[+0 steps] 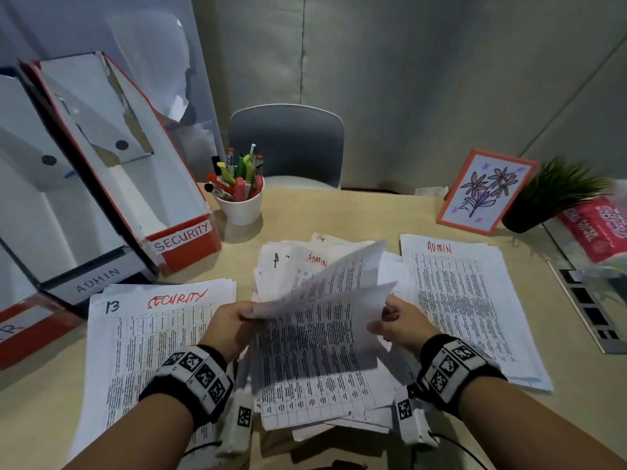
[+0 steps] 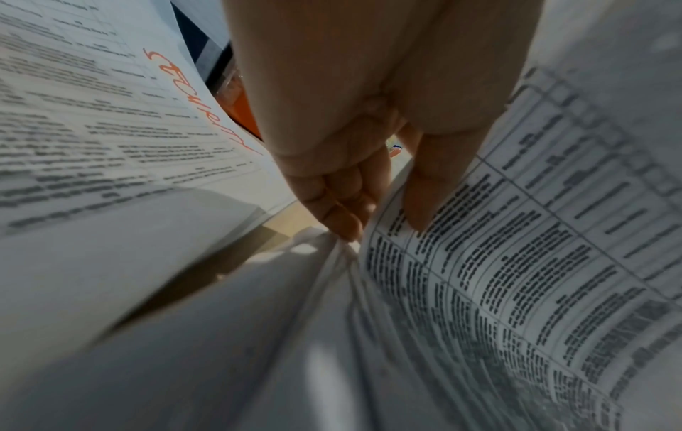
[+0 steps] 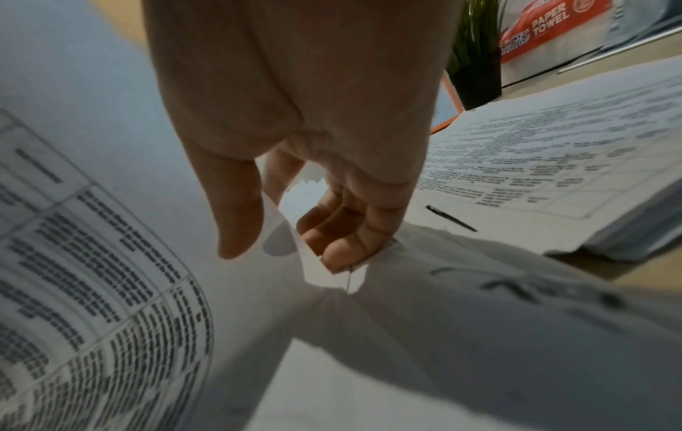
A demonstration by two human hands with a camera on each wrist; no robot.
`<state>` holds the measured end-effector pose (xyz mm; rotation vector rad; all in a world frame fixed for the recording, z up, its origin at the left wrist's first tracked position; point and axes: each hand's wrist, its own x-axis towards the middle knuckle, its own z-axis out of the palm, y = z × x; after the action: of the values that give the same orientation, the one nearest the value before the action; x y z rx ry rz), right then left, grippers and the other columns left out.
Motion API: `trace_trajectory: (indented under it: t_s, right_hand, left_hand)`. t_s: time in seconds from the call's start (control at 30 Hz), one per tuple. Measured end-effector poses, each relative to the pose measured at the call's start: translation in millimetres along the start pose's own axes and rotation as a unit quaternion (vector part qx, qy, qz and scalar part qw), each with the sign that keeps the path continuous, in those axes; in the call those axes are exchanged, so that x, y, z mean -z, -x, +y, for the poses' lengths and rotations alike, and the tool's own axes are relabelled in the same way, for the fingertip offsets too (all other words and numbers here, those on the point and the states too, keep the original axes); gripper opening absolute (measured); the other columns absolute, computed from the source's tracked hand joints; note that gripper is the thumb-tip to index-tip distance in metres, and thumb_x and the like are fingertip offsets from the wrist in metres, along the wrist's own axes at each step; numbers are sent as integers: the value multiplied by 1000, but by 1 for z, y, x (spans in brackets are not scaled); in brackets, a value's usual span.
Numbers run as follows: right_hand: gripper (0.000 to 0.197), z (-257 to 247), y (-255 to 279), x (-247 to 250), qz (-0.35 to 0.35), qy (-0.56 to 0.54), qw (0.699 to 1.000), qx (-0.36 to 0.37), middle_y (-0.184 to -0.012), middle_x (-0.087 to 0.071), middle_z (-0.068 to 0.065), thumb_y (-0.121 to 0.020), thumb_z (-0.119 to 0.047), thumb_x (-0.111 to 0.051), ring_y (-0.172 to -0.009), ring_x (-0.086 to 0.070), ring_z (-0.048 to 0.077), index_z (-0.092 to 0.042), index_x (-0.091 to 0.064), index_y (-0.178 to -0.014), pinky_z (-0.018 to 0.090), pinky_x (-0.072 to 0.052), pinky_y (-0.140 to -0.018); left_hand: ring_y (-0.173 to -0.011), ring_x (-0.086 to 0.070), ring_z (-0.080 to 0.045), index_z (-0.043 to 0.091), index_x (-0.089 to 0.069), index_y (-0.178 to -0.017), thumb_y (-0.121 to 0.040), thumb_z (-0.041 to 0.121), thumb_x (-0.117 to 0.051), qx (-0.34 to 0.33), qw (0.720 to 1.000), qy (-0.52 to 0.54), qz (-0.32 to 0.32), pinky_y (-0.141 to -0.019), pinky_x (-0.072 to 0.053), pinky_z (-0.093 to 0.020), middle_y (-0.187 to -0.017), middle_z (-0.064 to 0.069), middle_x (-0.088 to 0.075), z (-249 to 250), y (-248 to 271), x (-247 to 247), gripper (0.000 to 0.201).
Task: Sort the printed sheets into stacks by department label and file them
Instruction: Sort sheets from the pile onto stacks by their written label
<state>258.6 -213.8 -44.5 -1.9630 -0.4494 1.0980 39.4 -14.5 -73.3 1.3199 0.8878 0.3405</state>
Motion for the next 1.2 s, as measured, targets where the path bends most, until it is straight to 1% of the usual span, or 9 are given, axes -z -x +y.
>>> trace_trajectory:
  t_s: [0.17,0.27,0.37,0.47,0.67,0.77,0.9,1.03,1.2]
  right_hand:
    - [28,3,0,0,36,45,998,2,-74,-63,20,-80,14,-54,-68,-53,20,-5,-63,-62,23,-41,-58]
    - [31,0,4,2,18,-6,1000,-5,-75,-61,8,-79,19,-53,-66,-55,19,-4,-63,-62,19,-45,-53]
    - [30,0,6,3,0,-31,1000,-7,-80,-63,7,-78,23,-54,-65,-59,15,-3,-66,-66,15,-46,-48]
    - [27,0,7,5,-5,-28,1000,-11,-79,-66,8,-77,22,-56,-60,-65,11,-1,-66,-68,14,-47,-51]
    - [13,3,12,11,5,-51,998,-26,-82,-66,16,-78,9,-64,-73,-62,27,-4,-66,-77,31,-52,-63]
    - [9,14,8,9,-16,-5,998,-55,-93,-70,20,-82,2,-66,-87,-65,32,-2,-67,-90,42,-52,-85]
    - [15,21,2,5,-13,89,992,-93,-67,-59,7,-79,-10,-73,-67,-56,21,-8,-60,-72,32,-46,-69]
    - [26,21,0,3,-25,155,982,-106,-71,-58,8,-67,-23,-80,-69,-55,20,-9,-59,-76,30,-45,-68]
    - [31,9,7,-1,-33,216,970,-104,-73,-59,5,-68,-28,-81,-66,-56,16,-9,-59,-78,25,-45,-61]
  left_hand:
    - [-110,-61,-37,-9,-71,-67,-64,-15,-64,75,989,70,-110,-87,-54,-38,-117,-16,-67,-2,-8,4,10]
    - [-87,-68,-22,4,-74,-64,-76,-21,-58,76,993,36,-82,-70,-55,-19,-93,-3,-73,3,-6,2,32]
    - [-69,-64,-23,20,-78,-70,-77,-14,-66,66,994,-6,-84,-54,-52,-15,-81,-3,-74,3,-5,3,37]
    - [-69,-65,-15,13,-70,-89,-85,-14,-57,86,994,-15,-59,-67,-52,-19,-98,-13,-69,4,-5,3,30]
    - [-107,-62,-34,15,-71,-100,-81,0,-68,115,993,-19,-8,-98,-47,-47,-116,-12,-65,5,-7,10,24]
    - [-107,-59,-25,18,-60,-113,-72,-5,-75,84,991,-100,22,-86,-50,-39,-112,-4,-62,6,-2,5,50]
    - [-103,-62,-26,27,-53,-111,-67,5,-82,99,990,-96,15,-92,-50,-42,-109,-10,-63,1,-4,2,57]
    - [-111,-57,-20,16,-53,-119,-75,12,-79,96,983,-156,-20,-105,-42,-43,-120,-2,-61,4,-2,-2,51]
    - [-95,-68,-21,11,-62,-113,-80,10,-73,70,978,-194,-37,-94,-52,-45,-104,-5,-71,8,-3,-5,35]
